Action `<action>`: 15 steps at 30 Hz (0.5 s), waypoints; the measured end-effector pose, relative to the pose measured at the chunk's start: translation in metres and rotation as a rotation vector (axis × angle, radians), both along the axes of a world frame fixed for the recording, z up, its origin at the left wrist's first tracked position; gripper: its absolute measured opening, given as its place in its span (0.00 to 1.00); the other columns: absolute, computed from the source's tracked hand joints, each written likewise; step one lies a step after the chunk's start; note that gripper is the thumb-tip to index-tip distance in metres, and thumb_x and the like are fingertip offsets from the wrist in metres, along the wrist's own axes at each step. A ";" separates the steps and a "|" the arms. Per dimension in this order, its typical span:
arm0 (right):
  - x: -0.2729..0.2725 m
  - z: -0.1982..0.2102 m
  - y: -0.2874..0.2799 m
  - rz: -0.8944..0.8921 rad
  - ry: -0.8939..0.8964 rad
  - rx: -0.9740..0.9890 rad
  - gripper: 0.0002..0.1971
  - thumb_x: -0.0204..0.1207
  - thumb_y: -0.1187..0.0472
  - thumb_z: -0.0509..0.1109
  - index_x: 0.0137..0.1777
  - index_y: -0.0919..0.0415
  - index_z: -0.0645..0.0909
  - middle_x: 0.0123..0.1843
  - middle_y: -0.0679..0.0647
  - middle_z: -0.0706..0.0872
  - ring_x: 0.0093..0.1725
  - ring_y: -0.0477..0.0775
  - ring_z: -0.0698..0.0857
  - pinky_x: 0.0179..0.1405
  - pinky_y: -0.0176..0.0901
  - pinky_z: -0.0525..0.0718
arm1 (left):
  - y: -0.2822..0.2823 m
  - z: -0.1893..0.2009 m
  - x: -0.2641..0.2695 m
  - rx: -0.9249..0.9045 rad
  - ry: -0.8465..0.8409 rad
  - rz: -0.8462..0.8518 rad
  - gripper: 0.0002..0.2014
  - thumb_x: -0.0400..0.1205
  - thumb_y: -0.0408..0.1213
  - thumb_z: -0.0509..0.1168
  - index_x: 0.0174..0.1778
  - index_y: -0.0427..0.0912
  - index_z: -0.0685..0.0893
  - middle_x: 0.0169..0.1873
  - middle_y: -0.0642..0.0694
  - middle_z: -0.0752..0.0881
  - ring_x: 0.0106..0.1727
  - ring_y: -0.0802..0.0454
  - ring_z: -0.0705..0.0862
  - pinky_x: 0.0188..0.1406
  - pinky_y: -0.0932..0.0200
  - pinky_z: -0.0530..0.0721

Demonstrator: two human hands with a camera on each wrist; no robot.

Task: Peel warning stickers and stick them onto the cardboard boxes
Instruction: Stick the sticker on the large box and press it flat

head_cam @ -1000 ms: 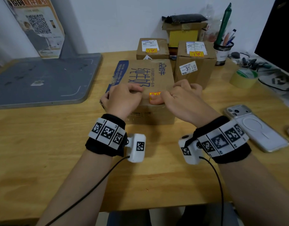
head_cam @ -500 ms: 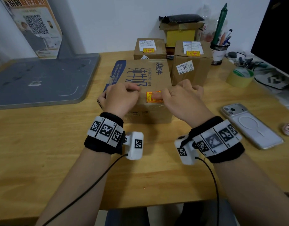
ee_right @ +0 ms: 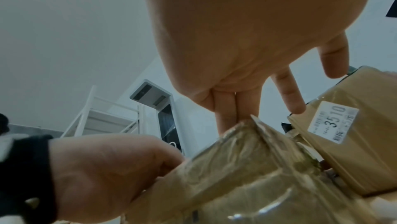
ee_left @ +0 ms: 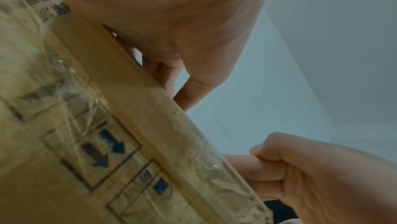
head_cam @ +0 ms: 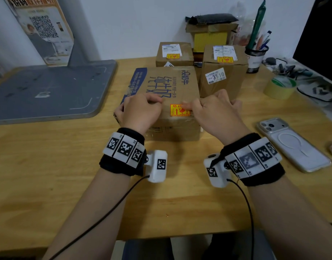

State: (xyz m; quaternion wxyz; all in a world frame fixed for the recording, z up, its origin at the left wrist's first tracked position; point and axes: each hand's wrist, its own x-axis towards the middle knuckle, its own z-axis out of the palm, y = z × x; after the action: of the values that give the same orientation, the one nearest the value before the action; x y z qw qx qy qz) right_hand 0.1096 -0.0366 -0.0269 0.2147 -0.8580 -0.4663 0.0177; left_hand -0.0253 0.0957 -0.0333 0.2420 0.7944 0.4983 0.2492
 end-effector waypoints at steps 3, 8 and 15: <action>-0.003 0.002 -0.005 -0.028 -0.086 -0.024 0.29 0.81 0.43 0.45 0.50 0.45 0.91 0.50 0.48 0.87 0.54 0.49 0.62 0.53 0.57 0.58 | 0.000 0.001 0.000 -0.009 -0.006 0.004 0.09 0.78 0.52 0.65 0.48 0.70 0.89 0.60 0.69 0.83 0.75 0.55 0.68 0.76 0.42 0.59; -0.003 -0.002 -0.007 -0.077 -0.102 -0.012 0.36 0.76 0.42 0.36 0.48 0.44 0.91 0.49 0.42 0.91 0.54 0.49 0.63 0.51 0.55 0.56 | -0.001 0.000 0.000 -0.016 -0.010 0.010 0.09 0.77 0.51 0.66 0.48 0.69 0.88 0.60 0.67 0.83 0.75 0.56 0.68 0.77 0.42 0.58; 0.004 0.006 -0.004 -0.048 -0.101 -0.015 0.26 0.85 0.46 0.50 0.49 0.50 0.92 0.52 0.50 0.90 0.57 0.51 0.65 0.54 0.57 0.58 | -0.002 0.000 0.001 -0.019 -0.005 0.016 0.08 0.77 0.52 0.66 0.47 0.69 0.88 0.60 0.67 0.83 0.75 0.56 0.68 0.76 0.43 0.58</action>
State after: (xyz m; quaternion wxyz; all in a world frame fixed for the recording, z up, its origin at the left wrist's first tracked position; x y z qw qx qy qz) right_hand 0.1139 -0.0403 -0.0207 0.1849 -0.8702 -0.4558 -0.0274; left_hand -0.0242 0.0939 -0.0332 0.2487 0.7874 0.5064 0.2484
